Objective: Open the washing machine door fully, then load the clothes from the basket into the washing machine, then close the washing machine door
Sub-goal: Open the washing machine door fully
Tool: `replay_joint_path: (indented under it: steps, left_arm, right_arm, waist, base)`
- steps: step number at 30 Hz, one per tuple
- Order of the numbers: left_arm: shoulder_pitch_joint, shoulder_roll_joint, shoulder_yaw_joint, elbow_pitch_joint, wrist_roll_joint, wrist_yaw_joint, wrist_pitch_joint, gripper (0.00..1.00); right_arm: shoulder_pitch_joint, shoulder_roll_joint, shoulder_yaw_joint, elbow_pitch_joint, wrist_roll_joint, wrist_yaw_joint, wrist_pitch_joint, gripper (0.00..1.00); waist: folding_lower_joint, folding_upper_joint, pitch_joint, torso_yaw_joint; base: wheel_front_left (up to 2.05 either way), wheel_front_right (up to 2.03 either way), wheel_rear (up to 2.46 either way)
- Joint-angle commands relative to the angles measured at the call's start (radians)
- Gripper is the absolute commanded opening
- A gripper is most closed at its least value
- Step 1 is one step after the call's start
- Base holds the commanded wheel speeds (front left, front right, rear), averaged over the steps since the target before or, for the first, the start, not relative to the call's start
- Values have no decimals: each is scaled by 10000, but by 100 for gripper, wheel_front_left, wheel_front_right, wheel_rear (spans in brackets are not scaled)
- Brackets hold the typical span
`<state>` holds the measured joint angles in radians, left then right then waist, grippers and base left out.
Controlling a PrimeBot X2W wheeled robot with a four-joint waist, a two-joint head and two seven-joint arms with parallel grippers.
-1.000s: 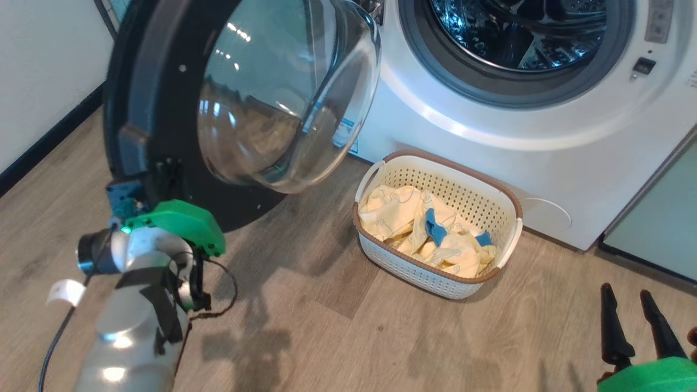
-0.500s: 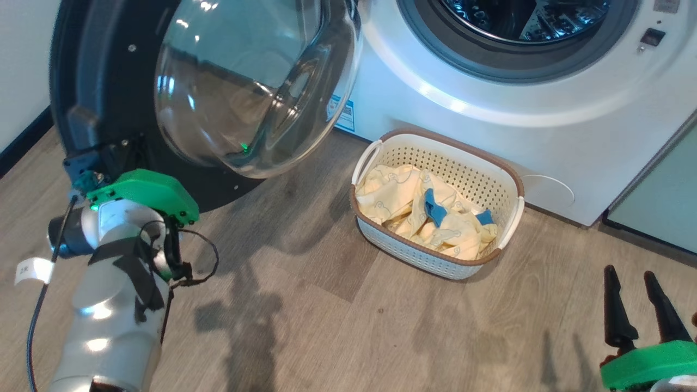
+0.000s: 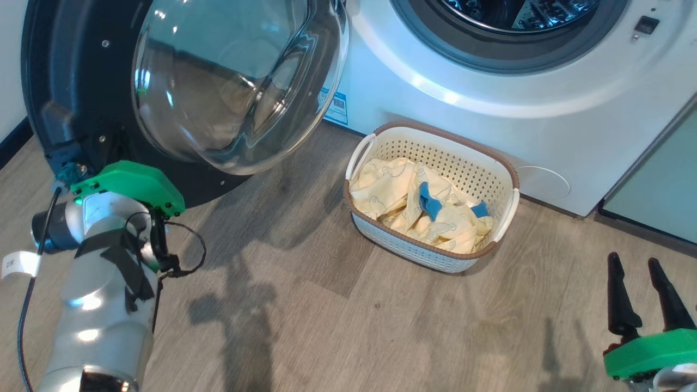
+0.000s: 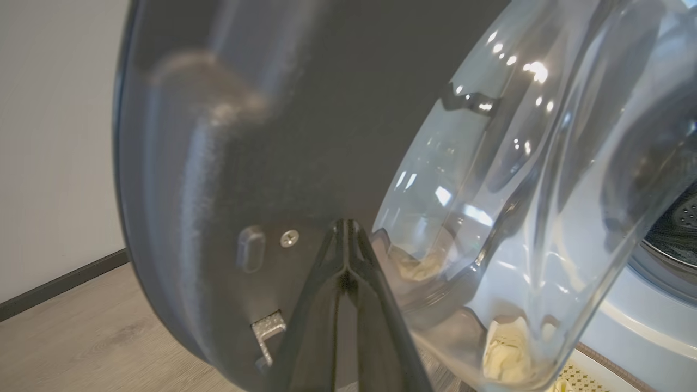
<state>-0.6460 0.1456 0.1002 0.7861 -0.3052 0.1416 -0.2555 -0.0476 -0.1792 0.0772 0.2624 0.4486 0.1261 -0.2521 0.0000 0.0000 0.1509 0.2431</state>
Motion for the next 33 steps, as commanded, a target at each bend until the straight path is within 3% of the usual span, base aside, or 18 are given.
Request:
replay_joint_path:
  steps: [1,9,17,29,30,33]
  left_arm:
    - [-412,468,394,-255,135,-54,-63,0]
    - [-28,177,584,-443,430,-462,-63,0]
    - [864,-44,326,-559,783,-1313,-63,0]
    - [2294,-435,11,-1384,1115,-1739,-63,0]
    - [2381,-477,-17,-1503,1127,-1752,-63,24]
    - [2598,-589,-126,-1755,1142,-1803,-63,60]
  right_arm:
    - [-309,-205,209,-250,-14,46,-97,100]
    - [-113,-91,201,-171,9,46,-97,100]
    - [251,70,200,-149,42,46,-97,100]
    - [615,102,176,-216,50,46,-97,100]
    - [641,100,169,-223,49,46,-97,100]
    - [721,84,165,-248,42,46,-97,100]
  waist:
    - [0,0,-36,-22]
    - [0,0,-442,-125]
    - [0,0,-1173,-492]
    - [0,0,-1786,-1782]
    - [0,0,-1814,-1905]
    - [0,0,-1885,-2256]
  base:
    - [0,0,0]
    - [0,0,0]
    - [0,0,0]
    - [0,0,0]
    - [0,0,0]
    - [0,0,0]
